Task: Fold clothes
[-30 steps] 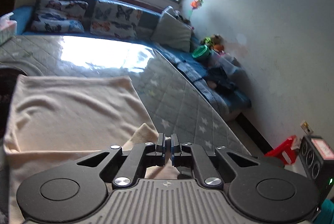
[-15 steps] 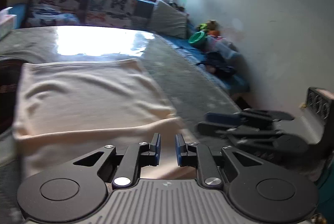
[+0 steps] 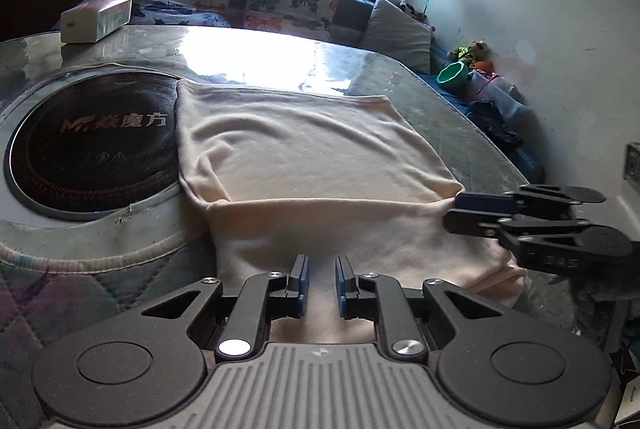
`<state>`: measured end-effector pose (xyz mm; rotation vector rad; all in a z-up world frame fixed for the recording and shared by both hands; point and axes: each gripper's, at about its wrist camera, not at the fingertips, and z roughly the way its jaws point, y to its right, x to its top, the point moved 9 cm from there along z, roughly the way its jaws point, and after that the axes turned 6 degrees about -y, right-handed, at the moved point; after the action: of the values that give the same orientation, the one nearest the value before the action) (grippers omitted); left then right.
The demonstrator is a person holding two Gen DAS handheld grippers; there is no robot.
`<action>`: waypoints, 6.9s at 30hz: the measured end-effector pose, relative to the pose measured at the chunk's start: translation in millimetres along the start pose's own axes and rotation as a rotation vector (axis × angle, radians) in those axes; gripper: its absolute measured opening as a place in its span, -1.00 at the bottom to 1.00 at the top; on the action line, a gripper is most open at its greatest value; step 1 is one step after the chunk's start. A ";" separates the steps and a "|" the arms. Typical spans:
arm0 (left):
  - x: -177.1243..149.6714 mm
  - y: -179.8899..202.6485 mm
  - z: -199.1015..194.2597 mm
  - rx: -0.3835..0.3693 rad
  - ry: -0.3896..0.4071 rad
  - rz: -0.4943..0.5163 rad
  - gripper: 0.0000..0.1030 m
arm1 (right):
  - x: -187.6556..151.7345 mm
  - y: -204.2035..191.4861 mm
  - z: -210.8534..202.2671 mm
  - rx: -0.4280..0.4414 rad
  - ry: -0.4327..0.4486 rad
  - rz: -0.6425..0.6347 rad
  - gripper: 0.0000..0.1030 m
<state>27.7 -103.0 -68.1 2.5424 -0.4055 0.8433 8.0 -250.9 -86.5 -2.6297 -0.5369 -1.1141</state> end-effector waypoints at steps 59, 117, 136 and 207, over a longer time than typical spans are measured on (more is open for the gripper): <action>-9.7 46.0 -36.0 -0.022 0.132 0.479 -0.85 | -58.9 -56.2 -50.3 -0.017 -0.063 -0.513 0.28; -57.1 40.0 -137.9 -0.046 0.141 0.534 -0.90 | -25.0 -76.5 -134.5 0.206 -0.112 -0.268 -0.88; 71.2 3.6 29.4 0.048 0.079 0.544 -0.90 | 36.9 41.4 -10.2 0.035 -0.126 -0.058 -0.89; -15.3 -6.9 -29.2 -0.031 0.050 0.133 -0.53 | 75.3 -107.6 112.3 0.248 -0.147 -0.168 -0.56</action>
<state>4.2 -80.9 -58.6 2.4827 -0.5722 0.9393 83.4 -96.1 -100.7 -2.4966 -0.8797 -0.8378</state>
